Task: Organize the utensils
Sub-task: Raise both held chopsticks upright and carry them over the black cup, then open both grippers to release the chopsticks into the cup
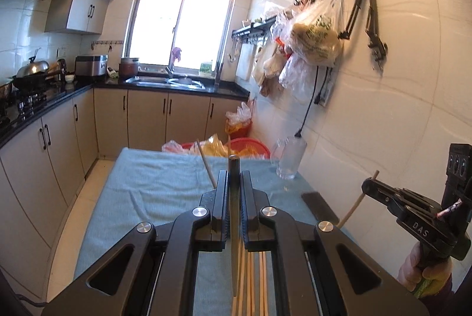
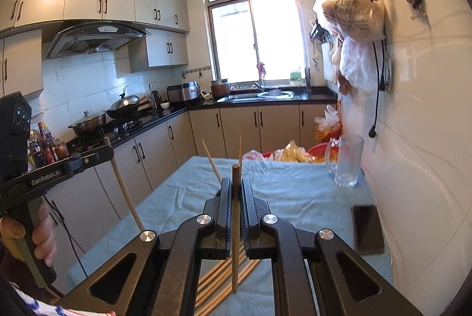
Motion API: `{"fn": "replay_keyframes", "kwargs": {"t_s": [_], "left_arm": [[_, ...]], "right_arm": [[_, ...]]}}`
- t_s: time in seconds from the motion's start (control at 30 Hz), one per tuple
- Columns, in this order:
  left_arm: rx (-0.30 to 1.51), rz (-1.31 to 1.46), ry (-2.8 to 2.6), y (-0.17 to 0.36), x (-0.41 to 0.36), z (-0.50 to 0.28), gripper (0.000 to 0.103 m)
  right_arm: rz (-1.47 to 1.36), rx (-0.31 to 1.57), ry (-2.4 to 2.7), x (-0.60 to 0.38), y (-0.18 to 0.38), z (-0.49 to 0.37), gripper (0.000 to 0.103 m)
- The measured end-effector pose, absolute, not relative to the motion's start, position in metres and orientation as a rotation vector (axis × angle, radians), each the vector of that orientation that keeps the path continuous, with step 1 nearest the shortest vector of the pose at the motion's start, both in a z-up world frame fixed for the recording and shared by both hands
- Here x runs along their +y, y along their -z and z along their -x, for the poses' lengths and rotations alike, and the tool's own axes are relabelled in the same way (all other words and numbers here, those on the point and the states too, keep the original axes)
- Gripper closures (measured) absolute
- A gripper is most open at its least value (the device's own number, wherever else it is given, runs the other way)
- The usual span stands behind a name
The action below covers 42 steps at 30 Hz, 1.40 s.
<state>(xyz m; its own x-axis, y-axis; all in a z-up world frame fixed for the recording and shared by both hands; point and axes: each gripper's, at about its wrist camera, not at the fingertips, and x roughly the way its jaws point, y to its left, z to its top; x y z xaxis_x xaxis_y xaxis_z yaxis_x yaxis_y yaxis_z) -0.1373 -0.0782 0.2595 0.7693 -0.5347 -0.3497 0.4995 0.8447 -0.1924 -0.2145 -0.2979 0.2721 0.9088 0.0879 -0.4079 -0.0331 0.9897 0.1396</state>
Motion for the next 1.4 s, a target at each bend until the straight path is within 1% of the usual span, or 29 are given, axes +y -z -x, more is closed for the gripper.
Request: {"fn": "replay_keyframes", "kwargs": {"t_s": [0.17,0.3,0.47,0.57,0.7,0.9,1.03,1.27,1.3,1.33,1.37,1.4], "left_arm": [[0.356,0.1,0.54,-0.284,-0.088,0.111,0.096],[0.346,0.148,0.532,-0.303,-0.099,0.074,0.096],[0.342,0.169,0.507,-0.31,-0.119,0.031,0.096],[0.345,0.166,0.489,-0.306,-0.132,0.009,0.096],[0.391,0.161,0.48,-0.286,-0.149,-0.023,0.096],[0.514,0.144,0.468,-0.245,-0.164,-0.056,0.096],[0.525,0.139,0.463,-0.237,-0.161,-0.055,0.096],[0.526,0.141,0.46,-0.235,-0.156,-0.049,0.095],[0.527,0.144,0.457,-0.235,-0.155,-0.048,0.094],[0.529,0.148,0.454,-0.236,-0.152,-0.046,0.089],[0.528,0.155,0.451,-0.236,-0.149,-0.043,0.085],[0.524,0.163,0.449,-0.237,-0.145,-0.039,0.076]], "right_arm": [[-0.12,0.402,-0.071,-0.3,-0.291,0.185,0.097],[-0.134,0.384,-0.086,-0.302,-0.307,0.151,0.097],[-0.172,0.362,-0.098,-0.305,-0.323,0.106,0.097],[-0.183,0.362,-0.088,-0.306,-0.322,0.081,0.097],[-0.19,0.402,-0.066,-0.307,-0.305,0.05,0.097],[-0.209,0.538,-0.057,-0.311,-0.256,0.016,0.097],[-0.21,0.598,-0.045,-0.315,-0.23,0.005,0.097],[-0.243,0.644,-0.03,-0.325,-0.209,-0.008,0.097],[-0.247,0.647,-0.027,-0.326,-0.207,-0.008,0.097],[-0.251,0.648,-0.022,-0.326,-0.206,-0.008,0.094],[-0.254,0.65,-0.017,-0.327,-0.206,-0.009,0.085],[-0.258,0.651,-0.014,-0.327,-0.206,-0.008,0.078]]}}
